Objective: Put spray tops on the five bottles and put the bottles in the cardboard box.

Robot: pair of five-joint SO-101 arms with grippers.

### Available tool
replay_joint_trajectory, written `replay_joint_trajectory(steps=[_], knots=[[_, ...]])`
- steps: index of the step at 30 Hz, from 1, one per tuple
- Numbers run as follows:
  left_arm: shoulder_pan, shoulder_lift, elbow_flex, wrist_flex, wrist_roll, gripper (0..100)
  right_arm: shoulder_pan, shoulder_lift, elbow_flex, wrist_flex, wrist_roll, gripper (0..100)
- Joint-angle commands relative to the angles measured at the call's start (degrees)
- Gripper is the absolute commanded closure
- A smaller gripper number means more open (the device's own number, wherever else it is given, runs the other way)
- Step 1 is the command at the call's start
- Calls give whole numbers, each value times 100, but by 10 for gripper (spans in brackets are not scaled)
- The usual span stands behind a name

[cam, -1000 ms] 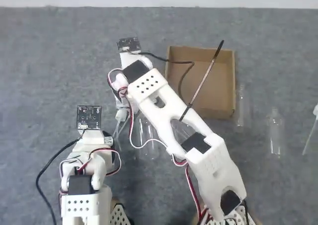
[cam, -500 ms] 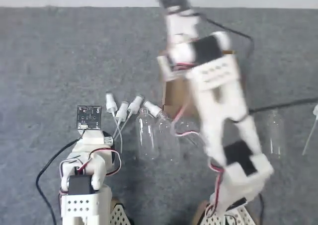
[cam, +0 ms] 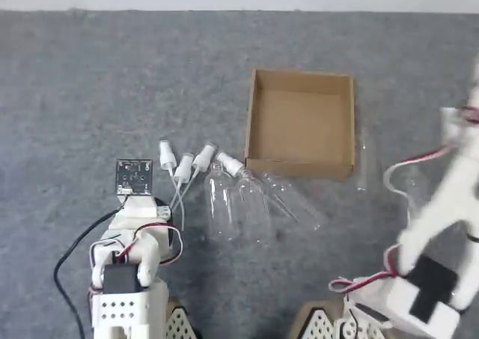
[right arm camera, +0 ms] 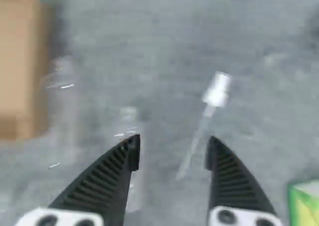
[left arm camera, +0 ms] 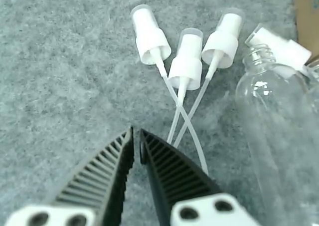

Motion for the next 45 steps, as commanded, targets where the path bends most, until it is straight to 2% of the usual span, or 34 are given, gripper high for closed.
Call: replay_joint_trajectory(steps=[1,12,20,26,31,34,38,45], knots=[[-9,-79,-31,26,-9,987,321,497,-79,-593,229,799],[-9,-79,-31,26,-9,987,646,2774,-1055,-1833,519,797],[-9,-79,-31,26,-9,987,866,4286,-2365,-1859,536,798],[-9,-79,-31,26,-9,987,866,5358,-3481,-1807,62,799],[-9,-79,-31,26,-9,987,866,5982,-3851,-1798,62,801],[-9,-79,-31,26,-9,987,875,6132,-3859,-1798,79,857],[-9,-79,-31,26,-9,987,884,6097,-3859,-1473,105,945],[-9,-79,-31,26,-9,987,840,5692,-4484,92,62,961]])
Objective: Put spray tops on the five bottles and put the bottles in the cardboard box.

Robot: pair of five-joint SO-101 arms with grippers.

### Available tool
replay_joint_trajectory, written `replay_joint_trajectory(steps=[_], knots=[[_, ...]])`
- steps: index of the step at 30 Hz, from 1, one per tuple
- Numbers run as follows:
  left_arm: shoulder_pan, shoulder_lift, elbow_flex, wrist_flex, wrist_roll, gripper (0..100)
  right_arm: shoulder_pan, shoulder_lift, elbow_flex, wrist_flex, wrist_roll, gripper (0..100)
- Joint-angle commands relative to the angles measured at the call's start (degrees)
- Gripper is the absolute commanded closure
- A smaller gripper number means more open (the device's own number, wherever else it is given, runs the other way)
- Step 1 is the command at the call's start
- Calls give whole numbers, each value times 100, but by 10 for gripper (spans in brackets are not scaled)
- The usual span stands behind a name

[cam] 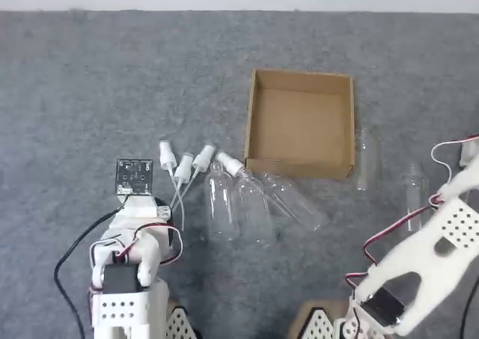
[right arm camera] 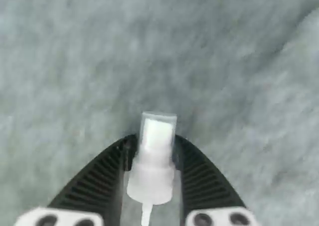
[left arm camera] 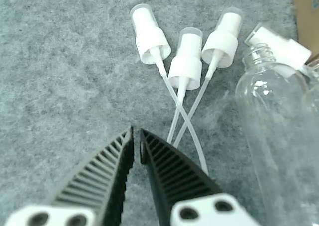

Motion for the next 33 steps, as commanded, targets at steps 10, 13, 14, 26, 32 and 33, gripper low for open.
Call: replay_joint_trajectory(steps=[10,13,14,26,32,33], knots=[[-18,-79,-31,26,-9,987,-251,-1402,-1943,2308,-440,961],[-18,-79,-31,26,-9,987,-286,-1903,-1398,2308,-475,960],[-18,-79,-31,26,-9,987,-312,-2105,-1108,2308,-448,959],[-18,-79,-31,44,-9,987,-1780,-4954,2075,2290,-589,957],[-18,-79,-31,44,-9,987,-3310,-5991,3033,2281,-1257,956],[-18,-79,-31,44,-9,987,-3600,-6105,3130,2281,-1389,956]])
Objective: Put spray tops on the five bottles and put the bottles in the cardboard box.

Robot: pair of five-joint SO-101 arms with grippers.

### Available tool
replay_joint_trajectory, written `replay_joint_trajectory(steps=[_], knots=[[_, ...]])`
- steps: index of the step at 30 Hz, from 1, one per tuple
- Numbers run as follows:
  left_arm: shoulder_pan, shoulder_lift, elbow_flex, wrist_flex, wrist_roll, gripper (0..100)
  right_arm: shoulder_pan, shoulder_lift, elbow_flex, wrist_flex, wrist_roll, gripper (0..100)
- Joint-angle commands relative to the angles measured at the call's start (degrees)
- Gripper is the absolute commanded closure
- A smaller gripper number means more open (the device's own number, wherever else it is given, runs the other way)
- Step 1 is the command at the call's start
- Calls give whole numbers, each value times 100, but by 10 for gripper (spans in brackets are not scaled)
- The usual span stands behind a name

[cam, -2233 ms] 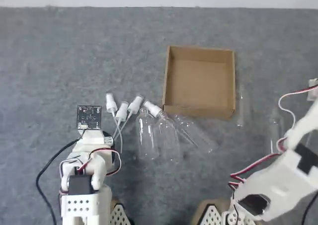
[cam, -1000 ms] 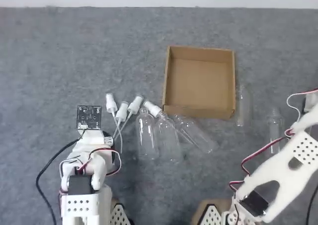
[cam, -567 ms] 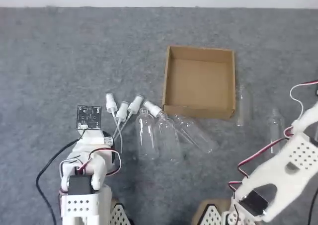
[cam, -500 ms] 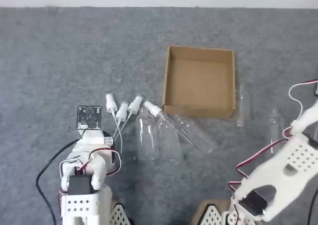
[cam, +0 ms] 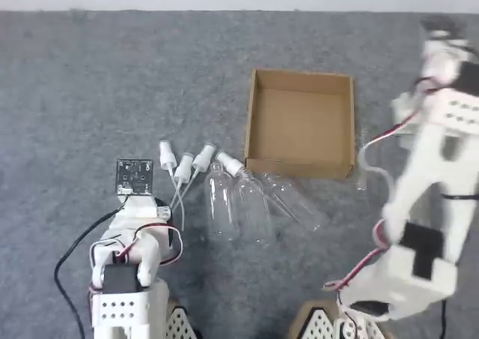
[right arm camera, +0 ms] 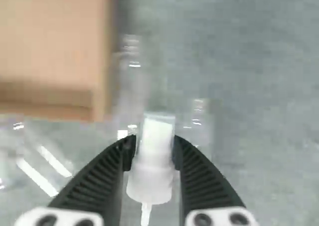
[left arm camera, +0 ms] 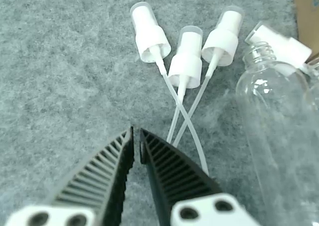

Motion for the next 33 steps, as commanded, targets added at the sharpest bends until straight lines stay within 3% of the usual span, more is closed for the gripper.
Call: replay_joint_trajectory(steps=[1,9,14,19,33], knots=[[-18,-79,-31,18,-9,987,-1077,-787,229,224,-475,956],[-18,-79,-31,18,-9,987,-3310,-699,360,207,-1222,956],[-18,-79,-31,18,-9,987,-4092,-453,360,-145,-1477,956],[-18,-79,-31,18,-9,987,-4426,-198,360,-479,-1697,956],[-18,-79,-31,18,-9,987,-4435,-119,387,-1279,-2233,956]])
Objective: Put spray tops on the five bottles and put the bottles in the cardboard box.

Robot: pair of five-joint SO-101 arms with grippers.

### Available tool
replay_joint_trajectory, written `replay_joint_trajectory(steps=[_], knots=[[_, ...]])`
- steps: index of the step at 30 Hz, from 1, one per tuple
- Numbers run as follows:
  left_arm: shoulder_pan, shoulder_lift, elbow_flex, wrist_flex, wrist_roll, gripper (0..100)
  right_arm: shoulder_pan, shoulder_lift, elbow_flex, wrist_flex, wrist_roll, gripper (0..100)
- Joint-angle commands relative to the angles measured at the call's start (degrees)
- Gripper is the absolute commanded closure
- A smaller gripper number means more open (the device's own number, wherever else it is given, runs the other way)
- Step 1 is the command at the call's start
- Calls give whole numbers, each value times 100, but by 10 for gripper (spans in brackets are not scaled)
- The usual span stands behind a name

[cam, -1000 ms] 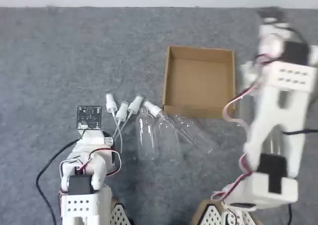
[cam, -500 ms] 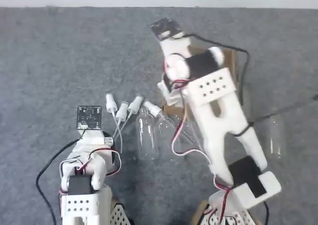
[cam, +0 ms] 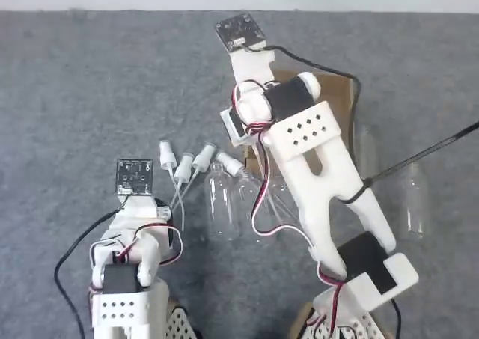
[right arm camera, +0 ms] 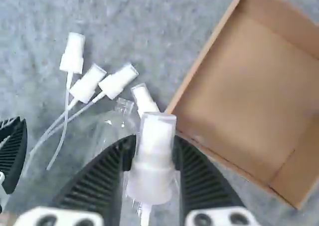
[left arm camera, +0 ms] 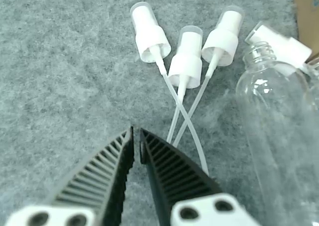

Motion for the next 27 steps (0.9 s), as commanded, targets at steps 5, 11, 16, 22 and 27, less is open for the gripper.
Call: replay_joint_trajectory(steps=[5,11,16,22,27], knots=[[-18,-79,-31,9,-9,987,-171,-22,-18,-356,-431,956],[-26,-79,-31,18,-9,987,-910,338,-9,-716,-1143,956],[-26,-79,-31,18,-9,987,-1218,1077,-18,-1147,-1741,956],[-26,-79,-31,18,-9,987,-1209,1341,-9,-1692,-2699,956],[-26,-79,-31,18,-9,987,-1200,1648,-18,-1965,-3341,955]])
